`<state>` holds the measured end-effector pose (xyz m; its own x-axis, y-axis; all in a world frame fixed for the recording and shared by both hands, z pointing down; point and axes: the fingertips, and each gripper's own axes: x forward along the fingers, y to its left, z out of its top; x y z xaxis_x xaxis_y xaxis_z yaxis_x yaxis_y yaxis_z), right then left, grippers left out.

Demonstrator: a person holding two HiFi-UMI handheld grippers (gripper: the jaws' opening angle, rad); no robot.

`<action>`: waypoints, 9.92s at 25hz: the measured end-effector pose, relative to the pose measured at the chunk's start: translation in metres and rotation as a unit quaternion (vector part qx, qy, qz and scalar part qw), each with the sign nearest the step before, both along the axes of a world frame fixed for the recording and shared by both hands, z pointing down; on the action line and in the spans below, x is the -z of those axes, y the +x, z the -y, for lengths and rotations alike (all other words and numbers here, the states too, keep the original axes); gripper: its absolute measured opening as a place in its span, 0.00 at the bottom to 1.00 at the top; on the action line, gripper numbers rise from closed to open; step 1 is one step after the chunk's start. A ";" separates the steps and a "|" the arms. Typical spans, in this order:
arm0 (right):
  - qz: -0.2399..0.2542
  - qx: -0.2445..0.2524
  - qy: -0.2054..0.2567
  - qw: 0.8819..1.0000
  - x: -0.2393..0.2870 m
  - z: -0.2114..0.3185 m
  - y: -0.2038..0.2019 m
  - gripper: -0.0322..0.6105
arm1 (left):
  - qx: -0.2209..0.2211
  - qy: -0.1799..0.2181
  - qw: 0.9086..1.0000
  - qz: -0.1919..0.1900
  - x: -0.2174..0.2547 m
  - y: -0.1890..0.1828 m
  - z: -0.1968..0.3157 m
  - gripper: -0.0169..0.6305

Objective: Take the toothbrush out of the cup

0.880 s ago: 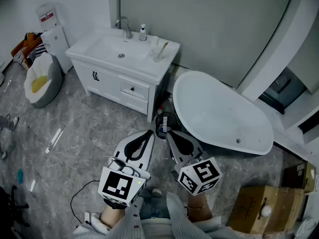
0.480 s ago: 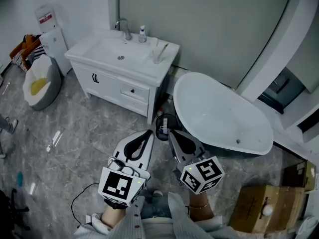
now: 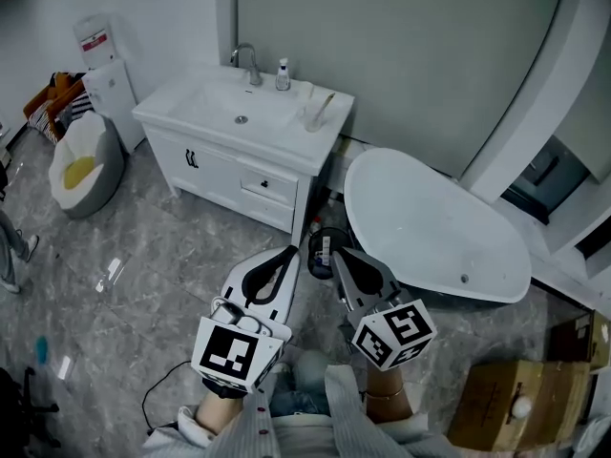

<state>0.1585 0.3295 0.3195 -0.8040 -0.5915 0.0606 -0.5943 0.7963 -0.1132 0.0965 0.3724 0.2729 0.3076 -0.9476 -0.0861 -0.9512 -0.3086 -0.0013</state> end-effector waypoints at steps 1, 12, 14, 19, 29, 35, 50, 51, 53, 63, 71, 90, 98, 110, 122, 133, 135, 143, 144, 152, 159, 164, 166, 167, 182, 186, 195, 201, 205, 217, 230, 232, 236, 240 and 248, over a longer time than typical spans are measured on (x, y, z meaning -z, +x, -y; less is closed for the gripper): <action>0.000 0.000 -0.001 1.000 -0.001 0.001 -0.002 0.07 | 0.001 -0.001 1.000 -0.001 0.000 -0.003 0.001 0.05; 0.000 -0.001 -0.030 1.000 -0.024 0.030 -0.009 0.07 | 0.001 -0.023 1.000 -0.003 -0.019 -0.015 0.031 0.05; 0.002 0.002 -0.035 0.999 -0.028 0.043 -0.012 0.07 | 0.005 -0.023 1.000 -0.001 -0.021 -0.018 0.042 0.05; 0.006 0.010 -0.045 0.999 -0.033 0.082 -0.019 0.07 | 0.015 -0.024 1.000 -0.001 -0.022 -0.027 0.080 0.05; 0.018 0.016 -0.057 0.998 -0.030 0.166 -0.037 0.07 | 0.010 -0.034 0.999 0.004 -0.022 -0.039 0.163 0.05; 0.012 0.015 -0.063 0.998 -0.025 0.207 -0.038 0.07 | 0.007 -0.036 0.999 0.001 -0.011 -0.043 0.207 0.05; 0.014 0.046 -0.054 0.997 -0.011 0.324 -0.052 0.07 | 0.045 -0.021 0.999 0.000 0.001 -0.063 0.317 0.05; 0.015 0.046 -0.056 0.997 -0.011 0.330 -0.052 0.07 | 0.046 -0.022 0.999 -0.001 0.000 -0.063 0.321 0.05; 0.017 0.047 -0.059 0.997 -0.014 0.340 -0.052 0.07 | 0.048 -0.026 0.998 -0.004 -0.004 -0.066 0.328 0.05; 0.009 0.050 -0.074 0.996 -0.030 0.390 -0.074 0.07 | 0.051 -0.031 0.998 -0.008 -0.015 -0.092 0.382 0.05; 0.008 0.032 -0.081 0.996 -0.033 0.451 -0.116 0.07 | 0.032 -0.037 0.999 -0.005 -0.017 -0.135 0.449 0.05; 0.015 -0.038 -0.088 0.995 -0.022 0.559 -0.204 0.07 | -0.068 -0.051 0.996 0.004 -0.013 -0.216 0.574 0.05; 0.026 -0.080 -0.086 0.993 -0.016 0.576 -0.207 0.07 | -0.107 -0.050 0.993 0.005 -0.013 -0.225 0.598 0.05; 0.024 -0.119 -0.080 0.989 -0.006 0.579 -0.175 0.07 | -0.143 -0.067 0.987 -0.006 -0.021 -0.196 0.607 0.05; 0.025 -0.123 -0.081 0.989 -0.008 0.587 -0.161 0.07 | -0.136 -0.064 0.989 -0.008 -0.023 -0.184 0.616 0.05; 0.030 -0.141 -0.095 0.985 -0.024 0.595 -0.148 0.13 | -0.148 -0.079 0.986 -0.009 -0.036 -0.173 0.629 0.05; 0.028 -0.145 -0.099 0.984 -0.030 0.597 -0.147 0.15 | -0.151 -0.085 0.985 -0.009 -0.041 -0.172 0.631 0.05; 0.015 -0.164 -0.118 0.979 -0.051 0.606 -0.145 0.30 | -0.160 -0.103 0.982 -0.012 -0.056 -0.169 0.643 0.05; 0.014 -0.166 -0.120 0.979 -0.053 0.607 -0.145 0.32 | -0.161 -0.105 0.981 -0.012 -0.058 -0.169 0.644 0.05; 0.003 -0.189 -0.142 0.972 -0.075 0.616 -0.141 0.43 | -0.173 -0.119 0.977 -0.016 -0.069 -0.164 0.655 0.05; 0.002 -0.203 -0.165 0.965 -0.094 0.621 -0.141 0.45 | -0.174 -0.136 0.975 -0.018 -0.083 -0.167 0.666 0.05; 0.003 -0.212 -0.184 0.960 -0.110 0.623 -0.141 0.45 | -0.179 -0.148 0.973 -0.015 -0.095 -0.167 0.673 0.05; 0.004 -0.215 -0.190 0.958 -0.117 0.623 -0.142 0.45 | -0.181 -0.153 0.971 -0.014 -0.100 -0.167 0.674 0.05; 0.005 -0.217 -0.193 0.957 -0.120 0.623 -0.142 0.45 | -0.182 -0.155 0.971 -0.013 -0.103 -0.167 0.675 0.05; 0.013 -0.222 -0.226 0.949 -0.161 0.620 -0.152 0.45 | -0.196 -0.182 0.964 -0.010 -0.137 -0.160 0.676 0.05; 0.012 -0.220 -0.227 0.949 -0.170 0.621 -0.156 0.45 | -0.197 -0.189 0.962 -0.010 -0.147 -0.160 0.675 0.05; -0.006 -0.218 -0.218 0.951 -0.181 0.626 -0.164 0.45 | -0.194 -0.203 0.960 -0.016 -0.164 -0.164 0.673 0.05; -0.018 -0.222 -0.212 0.951 -0.184 0.627 -0.166 0.44 | -0.191 -0.205 0.960 -0.019 -0.169 -0.168 0.673 0.05; -0.026 -0.224 -0.208 0.952 -0.186 0.628 -0.168 0.40 | -0.189 -0.204 0.960 -0.022 -0.170 -0.170 0.672 0.05; -0.048 -0.236 -0.198 0.950 -0.191 0.627 -0.170 0.26 | -0.183 -0.206 0.961 -0.030 -0.175 -0.179 0.670 0.05; -0.069 -0.241 -0.188 0.950 -0.189 0.627 -0.170 0.13 | -0.185 -0.200 0.962 -0.028 -0.172 -0.182 0.670 0.05; -0.068 -0.241 -0.185 0.950 -0.187 0.627 -0.169 0.12 | -0.184 -0.199 0.962 -0.029 -0.170 -0.182 0.670 0.05; -0.064 -0.239 -0.180 0.952 -0.180 0.628 -0.169 0.12 | -0.184 -0.196 0.963 -0.028 -0.168 -0.182 0.671 0.05; -0.058 -0.233 -0.178 0.954 -0.174 0.628 -0.169 0.12 | -0.183 -0.196 0.963 -0.027 -0.166 -0.180 0.672 0.05; -0.039 -0.216 -0.158 0.963 -0.150 0.621 -0.166 0.12 | -0.173 -0.182 0.968 -0.018 -0.151 -0.172 0.659 0.05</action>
<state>-0.0071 -0.2913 0.4695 -0.4732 -0.8116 0.3427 -0.8787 0.4067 -0.2502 -0.0753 -0.2870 0.4244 0.6149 -0.7581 0.2173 -0.7883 -0.5823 0.1988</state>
